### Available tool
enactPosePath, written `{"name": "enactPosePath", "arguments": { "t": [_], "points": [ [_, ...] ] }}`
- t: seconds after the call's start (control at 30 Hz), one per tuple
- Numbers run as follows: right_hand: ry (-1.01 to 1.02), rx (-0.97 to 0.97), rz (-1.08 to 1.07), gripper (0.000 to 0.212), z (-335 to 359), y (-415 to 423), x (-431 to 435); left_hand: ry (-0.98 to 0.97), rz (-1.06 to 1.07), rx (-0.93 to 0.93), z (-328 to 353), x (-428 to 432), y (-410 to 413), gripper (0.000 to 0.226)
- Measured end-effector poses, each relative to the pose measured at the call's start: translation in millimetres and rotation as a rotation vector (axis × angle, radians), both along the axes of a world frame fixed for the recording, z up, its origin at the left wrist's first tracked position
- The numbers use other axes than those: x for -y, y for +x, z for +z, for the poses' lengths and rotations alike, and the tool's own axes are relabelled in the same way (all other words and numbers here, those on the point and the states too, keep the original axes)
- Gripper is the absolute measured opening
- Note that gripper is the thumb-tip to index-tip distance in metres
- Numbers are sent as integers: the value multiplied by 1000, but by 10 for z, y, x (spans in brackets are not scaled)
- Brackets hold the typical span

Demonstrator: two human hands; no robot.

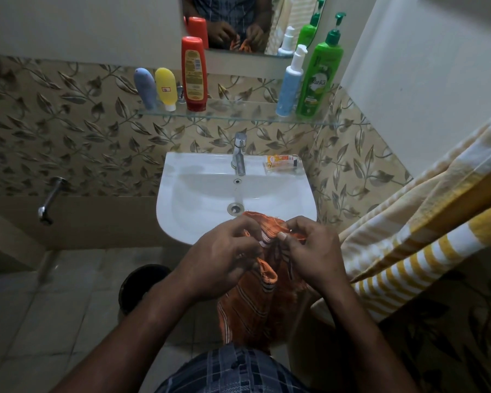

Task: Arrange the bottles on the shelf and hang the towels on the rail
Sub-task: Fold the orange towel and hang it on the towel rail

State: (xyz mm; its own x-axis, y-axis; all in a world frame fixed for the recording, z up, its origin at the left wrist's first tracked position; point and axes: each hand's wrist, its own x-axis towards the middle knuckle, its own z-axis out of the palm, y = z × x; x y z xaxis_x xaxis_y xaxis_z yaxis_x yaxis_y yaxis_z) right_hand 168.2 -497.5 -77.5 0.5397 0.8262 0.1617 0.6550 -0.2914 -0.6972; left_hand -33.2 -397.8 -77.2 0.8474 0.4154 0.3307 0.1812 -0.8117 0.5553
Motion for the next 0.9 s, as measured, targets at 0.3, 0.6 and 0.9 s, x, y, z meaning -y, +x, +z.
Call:
{"name": "enactPosePath", "arguments": {
  "t": [0.3,0.6,0.9],
  "points": [
    [100,-132,36,28,39,-43,11,-249,184,130,-67,-49,-3,12],
    [-72,-356,378,28,14,10,59,-348,273,178,-91,-71,-18,16],
    [-49,-557,227,15,-84,-50,15,-328,200,138,-85,-89,-2,19]
  ]
}}
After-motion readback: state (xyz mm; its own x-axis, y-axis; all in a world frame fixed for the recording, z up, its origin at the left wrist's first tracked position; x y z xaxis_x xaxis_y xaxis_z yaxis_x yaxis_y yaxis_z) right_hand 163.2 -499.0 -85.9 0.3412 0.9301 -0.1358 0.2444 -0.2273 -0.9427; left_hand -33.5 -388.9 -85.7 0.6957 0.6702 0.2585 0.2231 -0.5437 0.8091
